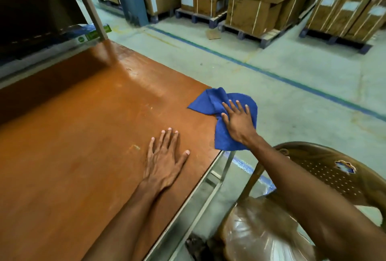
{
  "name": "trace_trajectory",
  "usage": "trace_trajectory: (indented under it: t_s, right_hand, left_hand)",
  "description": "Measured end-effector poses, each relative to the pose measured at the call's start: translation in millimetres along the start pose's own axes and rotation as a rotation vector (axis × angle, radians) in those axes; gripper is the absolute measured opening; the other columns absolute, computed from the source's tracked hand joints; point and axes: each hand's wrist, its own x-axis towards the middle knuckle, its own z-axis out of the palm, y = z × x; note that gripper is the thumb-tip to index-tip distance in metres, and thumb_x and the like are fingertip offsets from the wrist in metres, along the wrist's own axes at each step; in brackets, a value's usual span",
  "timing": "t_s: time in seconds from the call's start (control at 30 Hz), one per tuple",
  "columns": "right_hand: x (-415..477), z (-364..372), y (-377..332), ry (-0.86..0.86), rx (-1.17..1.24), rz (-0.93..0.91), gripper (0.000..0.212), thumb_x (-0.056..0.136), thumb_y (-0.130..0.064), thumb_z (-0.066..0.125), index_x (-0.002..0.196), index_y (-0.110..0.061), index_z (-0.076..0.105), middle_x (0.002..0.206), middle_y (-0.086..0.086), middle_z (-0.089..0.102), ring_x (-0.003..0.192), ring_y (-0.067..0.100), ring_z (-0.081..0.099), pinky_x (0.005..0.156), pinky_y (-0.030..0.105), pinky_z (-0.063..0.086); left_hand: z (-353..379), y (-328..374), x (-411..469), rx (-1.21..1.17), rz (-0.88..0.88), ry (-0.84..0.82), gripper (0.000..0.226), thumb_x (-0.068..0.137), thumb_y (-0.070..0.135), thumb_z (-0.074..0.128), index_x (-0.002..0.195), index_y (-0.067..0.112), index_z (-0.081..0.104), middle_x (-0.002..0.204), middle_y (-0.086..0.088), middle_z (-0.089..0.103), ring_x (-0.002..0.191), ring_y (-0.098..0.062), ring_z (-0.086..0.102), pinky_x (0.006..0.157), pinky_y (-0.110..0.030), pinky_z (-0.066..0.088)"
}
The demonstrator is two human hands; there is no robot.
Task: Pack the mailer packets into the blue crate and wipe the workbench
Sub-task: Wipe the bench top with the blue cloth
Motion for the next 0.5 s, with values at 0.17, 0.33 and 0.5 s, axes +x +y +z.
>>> trace_trajectory:
  t_s: [0.17,0.33,0.5]
  right_hand:
    - [-74.9,8.5,-23.0,-0.007,0.178,-0.062,0.049,0.106,-0.036,0.027,0.154,-0.023,0.025,0.163,0.003,0.016,0.151,0.023,0.003,0.122,0.044,0.001]
    - [-153.0,-1.3,-19.6,0.029,0.404,0.02,0.047,0.106,-0.032,0.034,0.151,-0.02,0.033,0.16,0.006,0.026,0.148,0.024,0.02,0.117,0.033,0.02]
    - [-204.1,-39.2,-10.1,0.232,0.496,0.065,0.044,0.103,-0.033,0.04,0.146,-0.02,0.044,0.149,0.007,0.045,0.136,0.024,0.043,0.114,0.035,0.033]
  left_hand:
    - [-1.6,5.9,-40.5,-0.01,0.028,-0.048,0.08,0.09,0.073,0.015,0.157,0.03,0.01,0.165,0.004,0.004,0.151,-0.013,-0.003,0.122,-0.043,0.001]
    - [-18.0,27.4,-65.0,-0.055,0.016,-0.132,0.081,0.089,0.074,0.016,0.157,0.029,0.013,0.165,0.002,0.004,0.152,-0.015,-0.003,0.121,-0.045,-0.008]
    - [-56.5,98.8,-68.7,-0.449,0.158,-0.005,0.053,0.098,0.058,0.031,0.137,0.027,0.05,0.143,0.0,0.052,0.134,-0.018,0.043,0.112,-0.036,0.028]
